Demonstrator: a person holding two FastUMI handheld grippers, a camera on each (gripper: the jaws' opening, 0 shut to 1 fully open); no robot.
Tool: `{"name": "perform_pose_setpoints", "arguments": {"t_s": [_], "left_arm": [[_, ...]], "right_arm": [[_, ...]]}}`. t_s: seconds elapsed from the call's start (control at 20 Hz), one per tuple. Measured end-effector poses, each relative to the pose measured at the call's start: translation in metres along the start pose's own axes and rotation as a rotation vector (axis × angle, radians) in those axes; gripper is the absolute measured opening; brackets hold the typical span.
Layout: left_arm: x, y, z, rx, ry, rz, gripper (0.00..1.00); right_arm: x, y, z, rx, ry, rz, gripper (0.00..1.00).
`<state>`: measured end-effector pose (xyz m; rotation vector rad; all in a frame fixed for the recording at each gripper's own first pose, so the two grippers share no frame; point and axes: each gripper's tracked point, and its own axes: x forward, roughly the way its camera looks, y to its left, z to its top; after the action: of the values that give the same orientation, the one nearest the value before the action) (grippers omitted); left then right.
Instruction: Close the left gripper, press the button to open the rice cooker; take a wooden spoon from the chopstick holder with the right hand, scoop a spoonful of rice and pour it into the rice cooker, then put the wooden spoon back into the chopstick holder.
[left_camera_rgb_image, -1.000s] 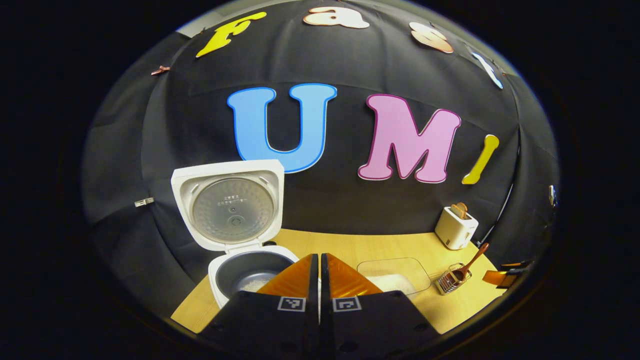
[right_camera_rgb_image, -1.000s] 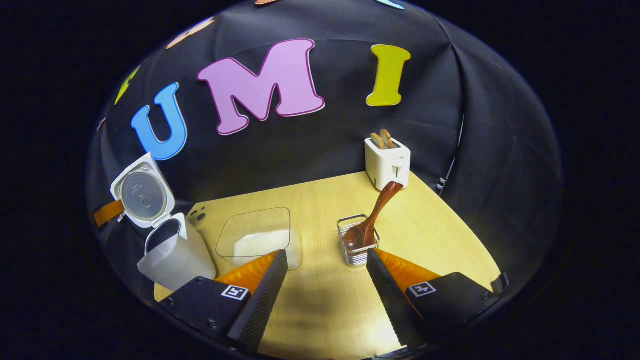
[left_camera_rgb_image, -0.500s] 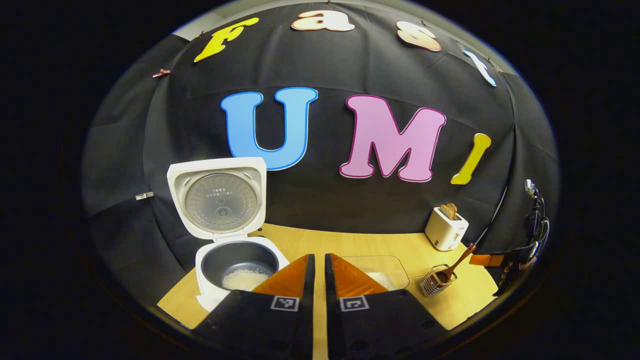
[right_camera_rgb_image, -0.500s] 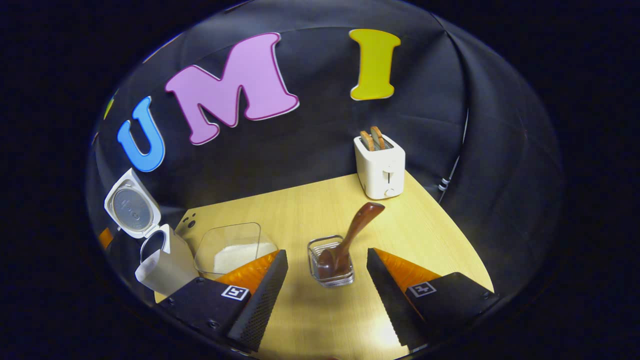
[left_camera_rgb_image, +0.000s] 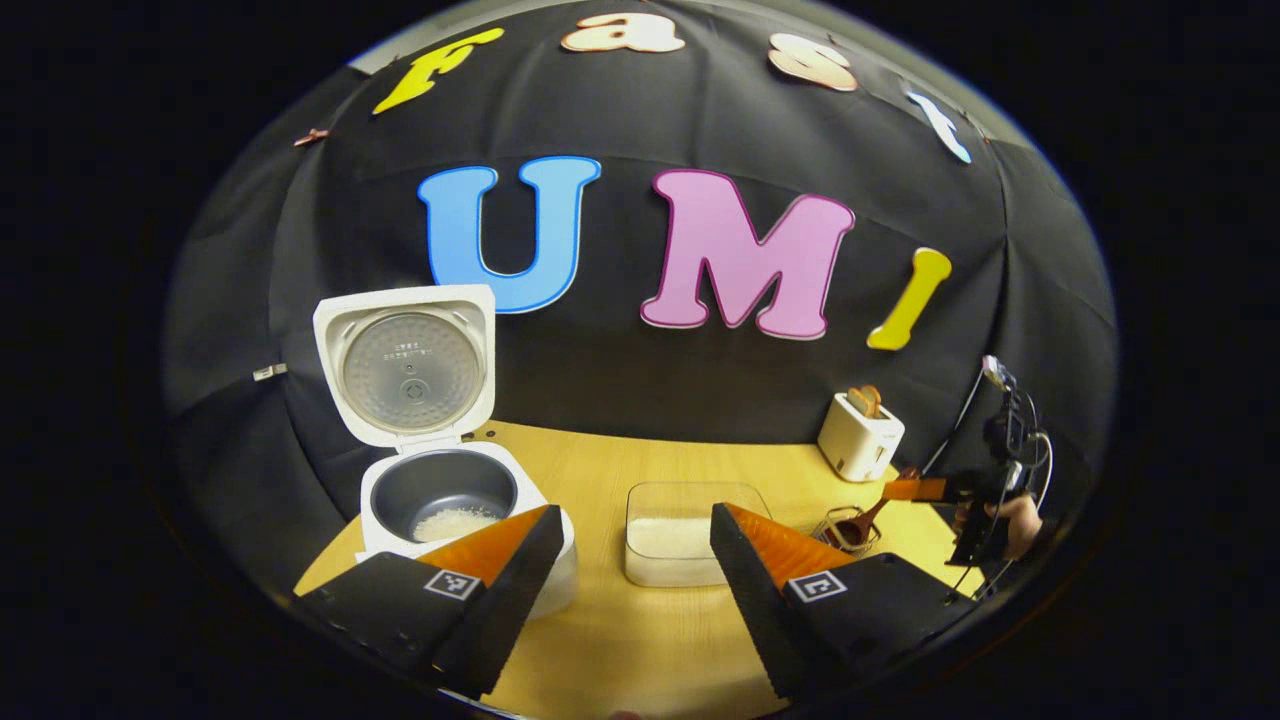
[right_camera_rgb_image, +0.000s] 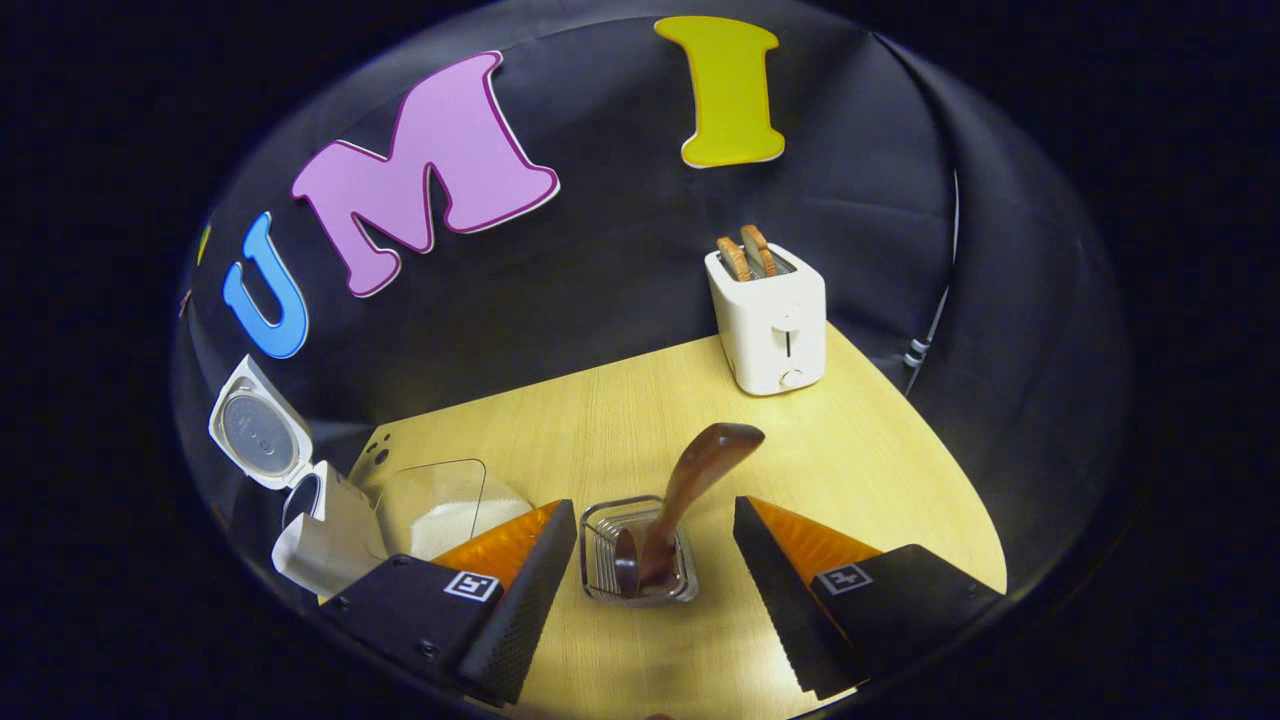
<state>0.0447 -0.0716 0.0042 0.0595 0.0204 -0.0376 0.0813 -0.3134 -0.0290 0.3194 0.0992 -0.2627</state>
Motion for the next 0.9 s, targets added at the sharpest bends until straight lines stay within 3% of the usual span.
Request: {"name": "perform_pose_setpoints", "arguments": {"t_s": [0.15,0.6,0.65,0.7,0.85,0.9], "left_arm": [[-0.002,-0.006,-0.015,0.038,0.036,-0.006,0.96],[-0.007,0.006,-0.051,-0.014,0.134,0.024,0.96],[-0.007,0.008,-0.053,-0.019,0.137,0.027,0.96],[-0.008,0.008,-0.054,-0.028,0.14,0.024,0.96],[-0.008,0.011,-0.057,-0.05,0.14,0.031,0.96],[-0.009,0.013,-0.058,-0.053,0.142,0.033,0.96]], "right_arm": [[0.033,-0.006,-0.004,0.006,0.008,-0.022,0.98],[0.088,-0.006,-0.018,0.057,0.064,-0.028,0.96],[0.09,-0.004,-0.018,0.071,0.071,-0.02,0.86],[0.092,-0.002,-0.022,0.074,0.081,-0.012,0.67],[0.092,0.001,-0.019,0.063,0.074,-0.026,0.39],[0.091,0.0,-0.016,0.057,0.064,-0.038,0.34]]}}
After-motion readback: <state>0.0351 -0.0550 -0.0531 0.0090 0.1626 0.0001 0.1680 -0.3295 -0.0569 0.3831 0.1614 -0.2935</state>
